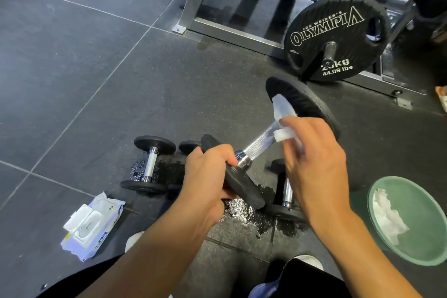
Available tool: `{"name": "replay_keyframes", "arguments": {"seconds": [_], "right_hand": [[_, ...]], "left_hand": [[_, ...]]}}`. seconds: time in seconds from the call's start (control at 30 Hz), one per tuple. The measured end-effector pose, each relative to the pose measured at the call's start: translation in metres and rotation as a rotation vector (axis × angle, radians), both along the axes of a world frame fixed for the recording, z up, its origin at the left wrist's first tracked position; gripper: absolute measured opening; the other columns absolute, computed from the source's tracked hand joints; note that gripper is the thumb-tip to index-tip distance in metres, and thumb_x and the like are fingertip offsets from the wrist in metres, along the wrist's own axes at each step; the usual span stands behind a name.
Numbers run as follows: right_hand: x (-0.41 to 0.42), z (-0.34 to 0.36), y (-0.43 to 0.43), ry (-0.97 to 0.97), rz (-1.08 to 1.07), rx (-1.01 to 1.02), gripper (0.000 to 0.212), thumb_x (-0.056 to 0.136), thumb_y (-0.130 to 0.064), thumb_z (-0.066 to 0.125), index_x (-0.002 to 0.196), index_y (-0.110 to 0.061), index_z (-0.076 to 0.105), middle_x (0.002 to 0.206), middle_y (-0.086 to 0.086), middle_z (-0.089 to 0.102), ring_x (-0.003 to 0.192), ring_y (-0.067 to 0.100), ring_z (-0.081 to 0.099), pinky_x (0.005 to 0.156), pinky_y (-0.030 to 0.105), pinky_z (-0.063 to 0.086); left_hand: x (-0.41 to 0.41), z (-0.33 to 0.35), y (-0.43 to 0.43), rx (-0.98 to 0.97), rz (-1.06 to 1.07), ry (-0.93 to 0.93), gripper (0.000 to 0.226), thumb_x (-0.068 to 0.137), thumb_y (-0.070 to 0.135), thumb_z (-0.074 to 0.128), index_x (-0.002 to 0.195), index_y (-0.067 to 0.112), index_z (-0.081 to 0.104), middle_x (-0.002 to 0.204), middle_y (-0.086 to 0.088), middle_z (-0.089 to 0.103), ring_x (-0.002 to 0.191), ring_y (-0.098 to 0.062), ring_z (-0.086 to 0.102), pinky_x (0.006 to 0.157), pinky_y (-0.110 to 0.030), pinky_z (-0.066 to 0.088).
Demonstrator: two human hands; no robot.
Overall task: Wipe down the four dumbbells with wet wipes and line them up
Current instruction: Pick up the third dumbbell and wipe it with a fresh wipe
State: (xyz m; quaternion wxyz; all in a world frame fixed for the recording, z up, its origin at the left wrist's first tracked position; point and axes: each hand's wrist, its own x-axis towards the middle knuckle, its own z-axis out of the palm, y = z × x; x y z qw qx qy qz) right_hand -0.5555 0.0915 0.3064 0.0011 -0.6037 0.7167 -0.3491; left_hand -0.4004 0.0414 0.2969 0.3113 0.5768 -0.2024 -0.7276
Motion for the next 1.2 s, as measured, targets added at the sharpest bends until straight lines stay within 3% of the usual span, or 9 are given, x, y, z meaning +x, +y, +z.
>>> {"name": "replay_keyframes", "arguments": {"seconds": [0.07, 0.17, 0.3, 0.4, 0.5, 0.7, 0.83, 1.0, 1.2], "right_hand": [[0.005, -0.008, -0.003, 0.071, 0.002, 0.081, 0.025, 0.094, -0.010, 0.068, 0.119, -0.014, 0.070, 0.104, 0.004, 0.060, 0.080, 0.023, 0.058, 0.065, 0.036, 0.048], [0.013, -0.015, -0.004, 0.054, 0.059, 0.171, 0.035, 0.094, -0.010, 0.064, 0.129, -0.014, 0.066, 0.106, 0.004, 0.061, 0.088, 0.025, 0.061, 0.068, 0.024, 0.035], [0.005, -0.009, -0.004, -0.122, 0.077, 0.225, 0.052, 0.099, -0.010, 0.061, 0.149, -0.017, 0.049, 0.101, -0.002, 0.060, 0.091, 0.011, 0.054, 0.071, 0.019, 0.033], [0.000, -0.005, -0.006, -0.074, -0.003, 0.206, 0.042, 0.099, -0.018, 0.064, 0.139, -0.018, 0.054, 0.097, -0.006, 0.056, 0.083, 0.006, 0.047, 0.066, 0.024, 0.032], [0.002, -0.008, -0.006, 0.044, 0.037, 0.143, 0.025, 0.097, -0.014, 0.066, 0.122, -0.013, 0.070, 0.102, 0.003, 0.059, 0.090, 0.022, 0.055, 0.070, 0.034, 0.044], [0.016, -0.017, -0.004, 0.136, 0.410, 0.279, 0.033, 0.095, -0.034, 0.051, 0.116, -0.026, 0.075, 0.085, -0.004, 0.059, 0.082, 0.021, 0.059, 0.058, 0.037, 0.052], [0.004, -0.011, -0.004, 0.178, 0.154, 0.219, 0.024, 0.093, -0.024, 0.066, 0.114, -0.030, 0.075, 0.072, 0.003, 0.069, 0.063, 0.032, 0.064, 0.050, 0.040, 0.051], [-0.008, -0.005, -0.008, 0.227, -0.110, 0.286, 0.031, 0.100, -0.027, 0.054, 0.128, -0.028, 0.069, 0.066, 0.010, 0.069, 0.056, 0.038, 0.064, 0.052, 0.037, 0.041], [0.026, -0.013, -0.001, 0.021, 0.304, 0.431, 0.046, 0.092, -0.039, 0.036, 0.126, -0.043, 0.066, 0.054, 0.006, 0.063, 0.050, 0.030, 0.060, 0.049, 0.038, 0.050]], "left_hand": [[-0.001, 0.002, 0.000, 0.014, 0.003, 0.023, 0.042, 0.058, 0.006, 0.064, 0.100, 0.006, 0.057, 0.085, -0.016, 0.058, 0.077, -0.032, 0.062, 0.082, -0.069, 0.058], [-0.001, 0.002, 0.000, 0.012, 0.004, 0.031, 0.047, 0.051, 0.009, 0.062, 0.097, 0.009, 0.057, 0.083, -0.014, 0.055, 0.075, -0.030, 0.058, 0.070, -0.058, 0.055], [0.002, 0.001, -0.001, -0.016, 0.011, 0.001, 0.028, 0.071, -0.001, 0.061, 0.096, 0.009, 0.054, 0.086, -0.014, 0.056, 0.079, -0.031, 0.060, 0.082, -0.072, 0.055], [0.004, 0.001, -0.002, -0.022, 0.012, -0.006, 0.028, 0.075, -0.003, 0.061, 0.100, 0.009, 0.056, 0.091, -0.015, 0.059, 0.083, -0.033, 0.062, 0.084, -0.073, 0.054], [0.004, 0.001, -0.003, -0.038, 0.019, -0.017, 0.026, 0.076, -0.003, 0.061, 0.098, 0.011, 0.055, 0.086, -0.013, 0.057, 0.079, -0.030, 0.060, 0.077, -0.060, 0.060], [0.004, 0.000, 0.000, -0.081, -0.001, -0.023, 0.027, 0.074, -0.004, 0.059, 0.097, 0.010, 0.057, 0.078, -0.010, 0.061, 0.071, -0.026, 0.062, 0.066, -0.047, 0.056], [0.004, -0.002, 0.002, -0.070, -0.007, -0.033, 0.029, 0.070, 0.000, 0.063, 0.096, 0.011, 0.057, 0.080, -0.011, 0.057, 0.073, -0.028, 0.058, 0.069, -0.049, 0.053], [0.003, -0.002, 0.002, -0.108, -0.029, -0.067, 0.031, 0.068, 0.004, 0.065, 0.097, 0.012, 0.059, 0.081, -0.011, 0.059, 0.074, -0.027, 0.062, 0.067, -0.050, 0.056], [0.001, 0.001, 0.004, -0.131, -0.008, -0.054, 0.030, 0.074, -0.007, 0.057, 0.100, 0.007, 0.060, 0.078, -0.010, 0.061, 0.062, -0.019, 0.061, 0.052, -0.032, 0.053]]}}
